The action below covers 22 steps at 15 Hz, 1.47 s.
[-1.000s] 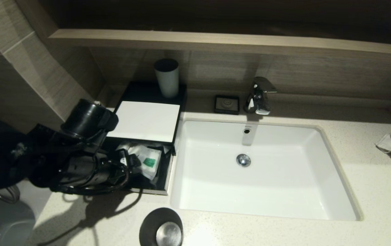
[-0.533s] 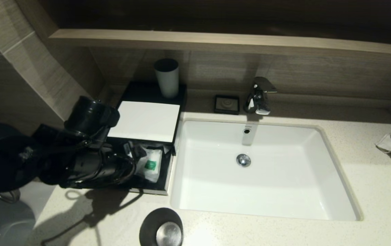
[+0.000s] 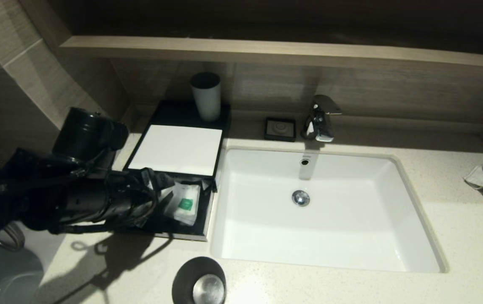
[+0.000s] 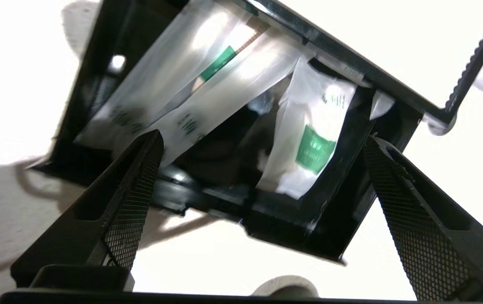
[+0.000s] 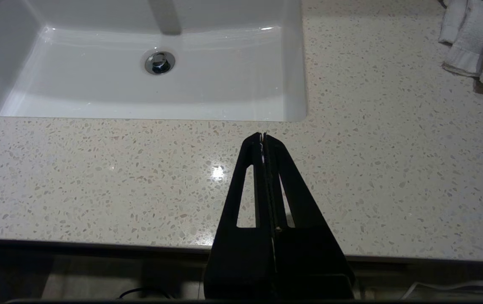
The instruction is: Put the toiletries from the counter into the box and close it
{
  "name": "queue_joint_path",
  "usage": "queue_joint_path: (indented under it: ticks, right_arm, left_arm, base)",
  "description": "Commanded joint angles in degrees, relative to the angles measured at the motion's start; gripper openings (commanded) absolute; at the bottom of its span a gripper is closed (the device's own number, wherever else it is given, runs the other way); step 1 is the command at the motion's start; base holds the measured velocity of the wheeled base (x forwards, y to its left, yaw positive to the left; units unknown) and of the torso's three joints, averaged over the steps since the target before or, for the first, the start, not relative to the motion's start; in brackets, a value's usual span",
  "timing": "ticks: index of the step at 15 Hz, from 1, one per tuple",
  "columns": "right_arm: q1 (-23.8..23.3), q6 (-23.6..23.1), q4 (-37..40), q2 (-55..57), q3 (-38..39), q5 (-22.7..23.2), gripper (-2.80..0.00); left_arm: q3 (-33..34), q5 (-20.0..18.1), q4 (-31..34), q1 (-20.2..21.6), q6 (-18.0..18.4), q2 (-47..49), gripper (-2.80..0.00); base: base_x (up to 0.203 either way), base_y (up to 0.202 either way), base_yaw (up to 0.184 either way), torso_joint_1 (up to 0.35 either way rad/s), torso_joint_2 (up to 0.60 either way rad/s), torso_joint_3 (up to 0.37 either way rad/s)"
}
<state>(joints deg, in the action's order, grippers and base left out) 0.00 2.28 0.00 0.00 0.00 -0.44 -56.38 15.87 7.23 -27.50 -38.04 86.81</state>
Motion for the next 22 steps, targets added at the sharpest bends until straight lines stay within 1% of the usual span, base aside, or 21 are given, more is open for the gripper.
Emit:
queue_joint_path:
  ticks: [1,3,4,5,6,7,8,11,12,15,17,19,21,22]
  right_arm:
    - [0.0,0.0,0.0,0.1,0.0,0.0,-2.80]
    - [0.0,0.0,0.0,0.1,0.0,0.0,-2.80]
    - [0.0,0.0,0.0,0.1,0.0,0.0,-2.80]
    - [0.0,0.0,0.0,0.1,0.0,0.0,-2.80]
    - [0.0,0.0,0.0,0.1,0.0,0.0,-2.80]
    - [0.0,0.0,0.0,0.1,0.0,0.0,-2.80]
    - [0.0,0.0,0.0,0.1,0.0,0.0,-2.80]
    - [0.0,0.0,0.0,0.1,0.0,0.0,-2.80]
    - [0.0,0.0,0.0,0.1,0.0,0.0,-2.80]
    - [0.0,0.0,0.0,0.0,0.0,0.0,-2.80]
    - [0.0,0.0,0.0,0.0,0.0,0.0,-2.80]
    - [0.0,0.0,0.0,0.0,0.0,0.0,-2.80]
    - [0.0,0.0,0.0,0.0,0.0,0.0,-2.80]
    - [0.0,0.0,0.0,0.0,0.0,0.0,-2.80]
  left_arm:
    - [1.8,0.1,2.1,0.0,2.0,-4.1,0.00]
    - [3.7,0.1,3.1,0.0,4.1,-6.2,0.00]
    - [5.4,0.1,3.7,0.1,6.5,-8.1,0.00]
    - [6.8,0.0,4.7,0.1,9.3,-9.6,-2.80]
    - [7.9,-0.1,5.5,0.1,11.3,-10.7,-2.80]
    - [8.9,-0.4,5.9,0.1,12.5,-11.7,-2.80]
    - [9.7,-1.2,6.0,0.1,13.3,-12.6,-2.80]
    - [10.8,-3.6,6.4,0.1,13.9,-14.4,-2.80]
    - [11.6,-4.4,6.7,0.1,15.2,-15.0,-2.80]
    - [15.2,-9.1,7.0,0.1,21.1,-16.5,-2.80]
    - [15.8,-11.1,7.0,0.0,22.0,-16.1,-2.80]
    - [15.4,-11.6,7.0,0.1,22.7,-16.0,-2.80]
    - [15.7,-12.0,7.7,0.1,26.1,-15.8,-2.80]
    - [15.7,-12.4,8.1,0.1,26.4,-15.5,-2.80]
  base:
    - [0.000,0.000,0.000,0.000,0.00,0.000]
    - [0.000,0.000,0.000,0.000,0.00,0.000]
    - [0.000,0.000,0.000,0.000,0.00,0.000]
    - [0.000,0.000,0.000,0.000,0.00,0.000]
    - [0.000,0.000,0.000,0.000,0.00,0.000]
    - [0.000,0.000,0.000,0.000,0.00,0.000]
    - [0.000,0.000,0.000,0.000,0.00,0.000]
    - [0.000,0.000,0.000,0.000,0.00,0.000]
    - [0.000,0.000,0.000,0.000,0.00,0.000]
    - [0.000,0.000,0.000,0.000,0.00,0.000]
    - [0.000,0.000,0.000,0.000,0.00,0.000]
    - [0.000,0.000,0.000,0.000,0.00,0.000]
    - [0.000,0.000,0.000,0.000,0.00,0.000]
    - [0.000,0.000,0.000,0.000,0.00,0.000]
